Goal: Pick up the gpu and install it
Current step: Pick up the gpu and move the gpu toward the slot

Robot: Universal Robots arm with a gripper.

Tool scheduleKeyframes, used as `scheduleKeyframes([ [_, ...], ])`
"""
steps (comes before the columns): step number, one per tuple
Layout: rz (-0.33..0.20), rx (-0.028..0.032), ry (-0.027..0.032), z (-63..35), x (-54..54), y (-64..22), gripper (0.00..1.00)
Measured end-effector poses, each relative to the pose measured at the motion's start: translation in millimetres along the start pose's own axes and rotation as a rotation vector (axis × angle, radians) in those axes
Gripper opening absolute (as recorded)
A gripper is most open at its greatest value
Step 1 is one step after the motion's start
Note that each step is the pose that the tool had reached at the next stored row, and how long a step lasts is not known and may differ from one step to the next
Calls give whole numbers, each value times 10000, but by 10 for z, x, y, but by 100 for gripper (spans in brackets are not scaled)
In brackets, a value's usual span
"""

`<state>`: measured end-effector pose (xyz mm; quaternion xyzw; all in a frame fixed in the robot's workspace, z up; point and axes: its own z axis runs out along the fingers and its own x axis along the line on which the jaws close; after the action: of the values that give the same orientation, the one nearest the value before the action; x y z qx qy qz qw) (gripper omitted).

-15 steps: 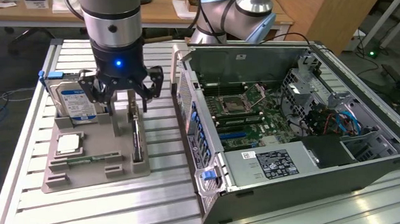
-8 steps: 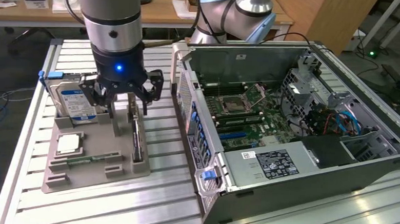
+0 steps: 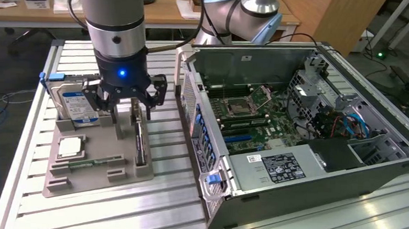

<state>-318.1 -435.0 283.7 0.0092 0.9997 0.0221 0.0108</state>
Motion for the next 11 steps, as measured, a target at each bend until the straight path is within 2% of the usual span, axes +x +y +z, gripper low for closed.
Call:
scheduleKeyframes([
  [3,0,-4,4,13,0,-2,71],
  [6,-1,-44,3,27,-1,-6,71],
  [11,3,-43,4,51,1,-8,71],
])
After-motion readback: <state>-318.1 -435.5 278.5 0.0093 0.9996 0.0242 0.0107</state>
